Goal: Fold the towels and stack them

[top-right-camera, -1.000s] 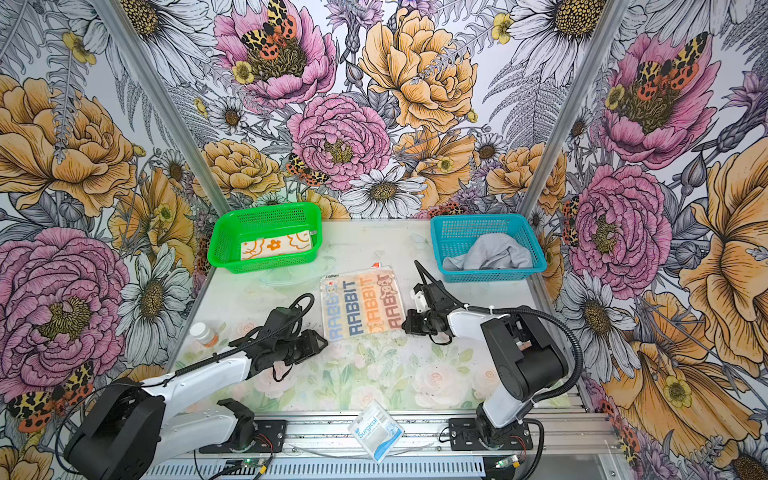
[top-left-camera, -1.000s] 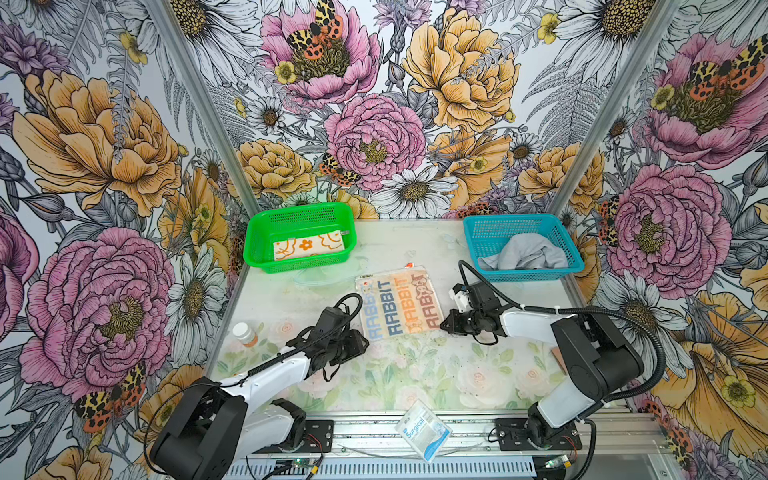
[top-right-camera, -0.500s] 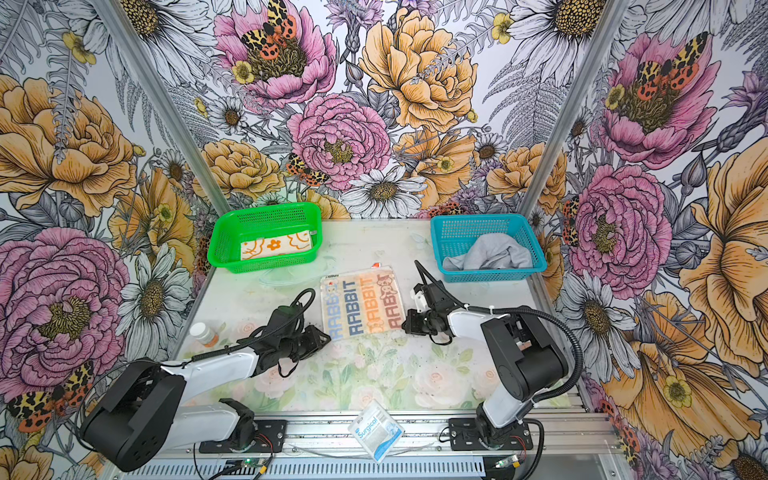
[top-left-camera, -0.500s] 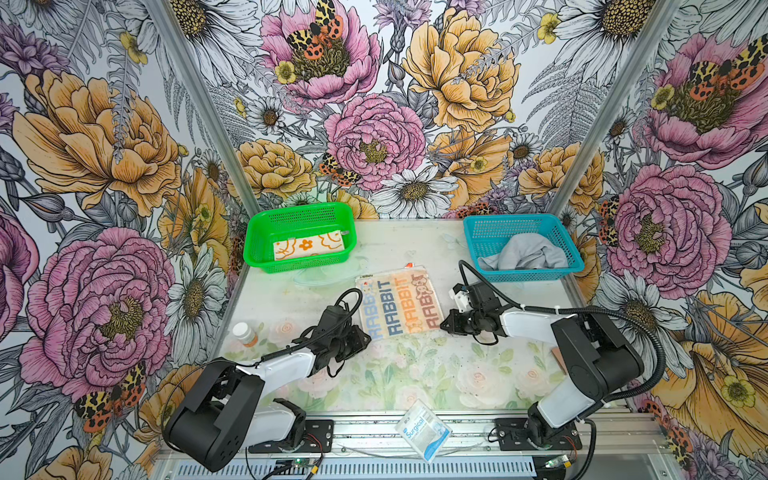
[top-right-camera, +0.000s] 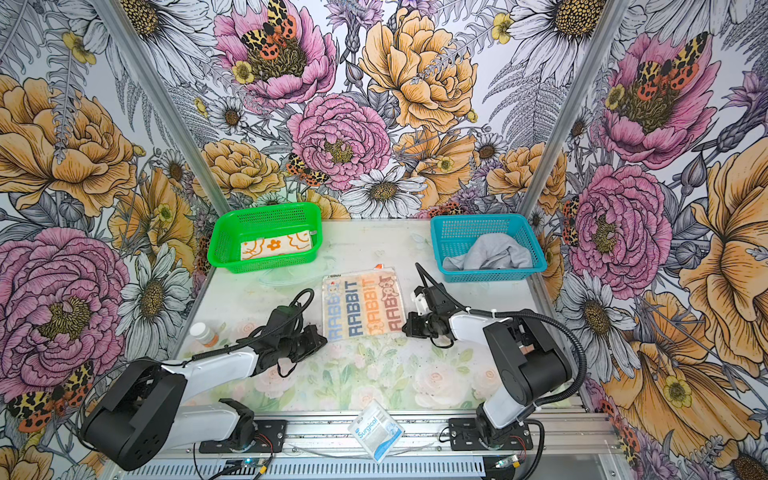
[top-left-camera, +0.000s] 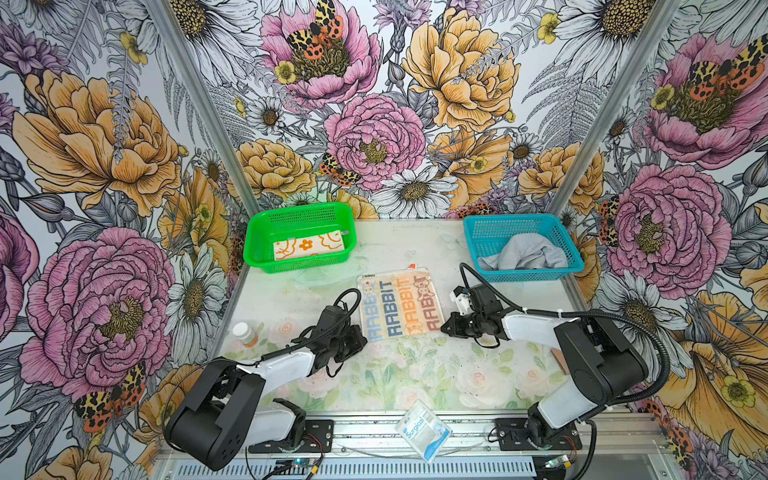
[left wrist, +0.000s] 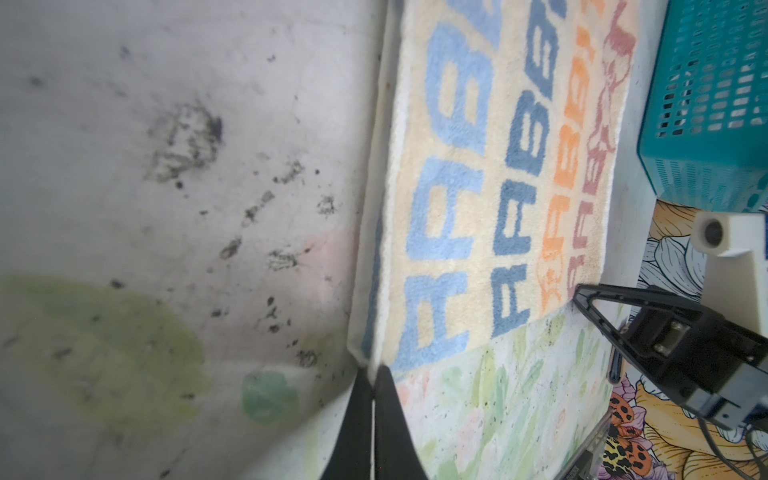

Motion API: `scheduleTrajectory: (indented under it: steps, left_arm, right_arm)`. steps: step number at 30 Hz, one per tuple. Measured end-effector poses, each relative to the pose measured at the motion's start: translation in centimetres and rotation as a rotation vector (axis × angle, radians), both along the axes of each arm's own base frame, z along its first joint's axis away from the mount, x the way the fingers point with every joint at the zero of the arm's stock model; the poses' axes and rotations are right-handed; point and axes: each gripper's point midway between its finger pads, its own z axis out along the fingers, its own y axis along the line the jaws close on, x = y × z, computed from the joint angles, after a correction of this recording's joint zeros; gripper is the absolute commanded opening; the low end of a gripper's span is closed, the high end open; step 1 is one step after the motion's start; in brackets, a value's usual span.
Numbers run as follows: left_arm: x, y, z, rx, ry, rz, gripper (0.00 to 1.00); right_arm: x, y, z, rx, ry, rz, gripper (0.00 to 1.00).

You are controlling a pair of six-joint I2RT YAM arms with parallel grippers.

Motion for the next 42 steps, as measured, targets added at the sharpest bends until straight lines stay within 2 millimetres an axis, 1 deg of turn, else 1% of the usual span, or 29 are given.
scheduleTrajectory:
  steps: [3,8,12,16,20,24,27,29,32,37,39,42]
  left_arm:
    - [-0.7,-0.1,0.4,0.011,0.001,-0.027,0.0]
    - [-2.1,-0.4,2.2,0.007,-0.013,-0.083,0.0]
    - [-3.6,-0.5,3.5,-0.013,-0.01,-0.125,0.0]
    - [-5.1,-0.8,4.0,-0.019,0.011,-0.166,0.0]
    - [-5.6,-0.8,4.5,-0.02,0.018,-0.177,0.0]
    - [-5.0,-1.1,5.6,-0.027,0.0,-0.176,0.0]
    - [-4.3,-1.4,6.7,-0.031,-0.021,-0.172,0.0]
    - [-3.6,-1.4,7.1,-0.031,-0.03,-0.165,0.0]
    - [-2.5,-1.3,7.0,-0.027,-0.033,-0.144,0.0]
    - [-1.3,-1.4,6.1,-0.013,-0.013,-0.132,0.0]
    - [-0.8,-1.5,6.1,-0.011,-0.019,-0.132,0.0]
    - [0.5,-1.5,6.9,-0.013,-0.046,-0.117,0.0]
  right_arm:
    - [-1.1,-0.5,0.0,-0.005,0.011,0.0,0.0]
    - [-3.5,-1.2,0.4,-0.005,0.034,0.008,0.0]
    - [-5.0,-1.4,1.1,0.013,0.045,0.014,0.0]
    - [-6.1,-1.6,2.5,0.035,0.037,0.007,0.0]
    - [-6.1,-1.6,4.5,0.062,-0.008,-0.008,0.0]
    - [-5.3,-1.5,5.3,0.055,-0.019,-0.017,0.0]
    - [-3.9,-1.3,5.5,0.033,-0.017,-0.02,0.0]
    - [-2.6,-0.9,5.7,0.017,-0.027,-0.017,0.0]
    - [-0.7,-0.4,6.6,0.006,-0.057,-0.011,0.0]
    - [2.0,0.5,8.4,0.007,-0.114,0.0,0.0]
    - [2.6,0.6,8.6,0.003,-0.123,0.001,0.0]
    - [3.3,0.5,8.4,-0.003,-0.121,-0.002,0.0]
